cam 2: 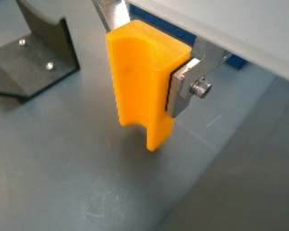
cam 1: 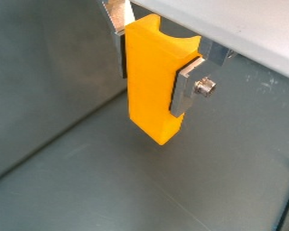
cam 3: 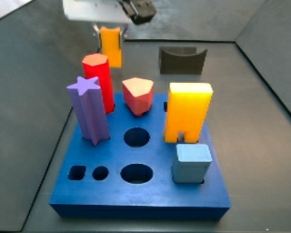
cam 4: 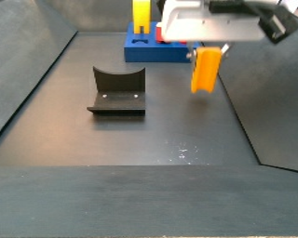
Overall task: Pick up the arch object. Move up. Rotate the arch object. Move to above the board. Insert the arch object.
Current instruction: Move to above the board.
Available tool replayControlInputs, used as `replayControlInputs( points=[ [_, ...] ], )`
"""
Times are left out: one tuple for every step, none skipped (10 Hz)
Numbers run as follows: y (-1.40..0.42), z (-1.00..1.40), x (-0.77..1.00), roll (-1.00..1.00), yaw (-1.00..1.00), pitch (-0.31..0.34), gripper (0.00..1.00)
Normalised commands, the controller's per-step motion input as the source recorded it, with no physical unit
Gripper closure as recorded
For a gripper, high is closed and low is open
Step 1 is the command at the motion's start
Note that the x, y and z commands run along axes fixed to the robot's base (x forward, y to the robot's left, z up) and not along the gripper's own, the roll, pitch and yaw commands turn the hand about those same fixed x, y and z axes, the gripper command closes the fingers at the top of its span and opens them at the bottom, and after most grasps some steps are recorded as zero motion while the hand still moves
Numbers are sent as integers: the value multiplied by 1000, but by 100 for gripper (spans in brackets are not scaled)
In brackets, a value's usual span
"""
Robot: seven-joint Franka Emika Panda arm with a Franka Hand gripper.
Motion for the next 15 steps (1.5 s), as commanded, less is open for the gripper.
replayControlInputs(
  points=[
    [-181, 1000, -67, 25, 12, 91, 100],
    [-176, 1000, -66, 29, 24, 75, 100],
    [-167, 1000, -64, 33, 35, 53, 100],
    [-163, 1000, -63, 35, 39, 44, 100],
    [-151, 1000, -60, 34, 38, 35, 100],
    [-143, 1000, -58, 31, 38, 37, 100],
    [-134, 1000, -53, 26, 41, 43, 100],
    [-130, 1000, -49, 23, 39, 48, 100],
    [-119, 1000, -39, 15, 40, 59, 100],
    [-112, 1000, -32, 8, 41, 70, 100],
    [-104, 1000, -21, 0, 44, 76, 100],
    [-98, 1000, -13, -10, 43, 80, 100],
    [-82, 872, -7, -17, 44, 81, 100],
    [-63, 712, -1, -25, 45, 78, 100],
    [-49, 556, 2, -31, 44, 80, 100]
  ],
)
